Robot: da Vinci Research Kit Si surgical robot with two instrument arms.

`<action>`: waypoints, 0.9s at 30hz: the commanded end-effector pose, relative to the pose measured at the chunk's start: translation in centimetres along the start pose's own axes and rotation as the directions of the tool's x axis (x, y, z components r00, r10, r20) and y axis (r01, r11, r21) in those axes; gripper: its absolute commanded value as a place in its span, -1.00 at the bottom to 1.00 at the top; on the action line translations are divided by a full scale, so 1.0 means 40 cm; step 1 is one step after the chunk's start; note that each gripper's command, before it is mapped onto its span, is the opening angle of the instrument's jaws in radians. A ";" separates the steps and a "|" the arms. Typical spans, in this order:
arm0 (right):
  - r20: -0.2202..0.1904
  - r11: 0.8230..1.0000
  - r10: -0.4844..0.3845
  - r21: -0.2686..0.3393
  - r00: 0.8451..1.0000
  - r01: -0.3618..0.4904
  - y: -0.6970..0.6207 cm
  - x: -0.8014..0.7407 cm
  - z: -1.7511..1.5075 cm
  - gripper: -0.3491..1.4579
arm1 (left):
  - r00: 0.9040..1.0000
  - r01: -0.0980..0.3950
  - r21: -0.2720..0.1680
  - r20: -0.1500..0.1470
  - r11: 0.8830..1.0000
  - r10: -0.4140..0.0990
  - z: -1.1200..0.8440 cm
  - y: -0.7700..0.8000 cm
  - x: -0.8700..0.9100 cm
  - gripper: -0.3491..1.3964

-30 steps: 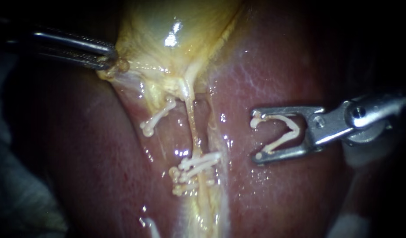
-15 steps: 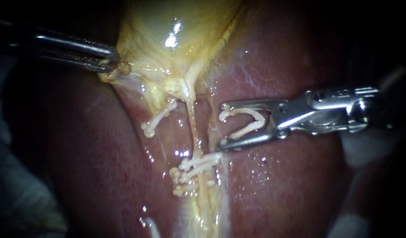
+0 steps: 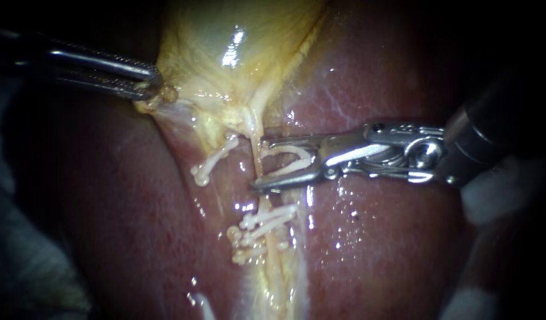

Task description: Clipping third clip right tube

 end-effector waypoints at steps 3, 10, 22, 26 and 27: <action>-0.030 0.999 0.030 0.031 0.999 -0.029 -0.0006 0.0006 0.0013 -0.06 | 1.000 0.000 0.000 0.000 1.000 0.000 -0.0001 0.0002 0.0001 -1.00; -0.106 0.987 0.099 0.135 0.989 -0.085 -0.0030 0.0029 0.0017 -0.06 | 1.000 0.000 0.001 0.000 1.000 0.000 -0.0001 0.0003 0.0001 -1.00; -0.149 0.978 0.131 0.184 0.980 -0.103 -0.0062 0.0075 -0.0004 -0.15 | 1.000 0.000 0.001 0.000 1.000 0.000 -0.0001 0.0003 0.0001 -1.00; -0.147 0.976 0.138 0.186 0.979 -0.110 -0.0062 0.0077 -0.0011 -0.27 | 1.000 0.000 0.001 0.000 1.000 0.000 0.0000 0.0003 0.0001 -1.00; -0.146 0.975 0.144 0.188 0.979 -0.116 -0.0062 0.0078 -0.0012 -0.31 | 1.000 0.000 0.001 0.000 1.000 0.000 0.0000 0.0003 0.0001 -1.00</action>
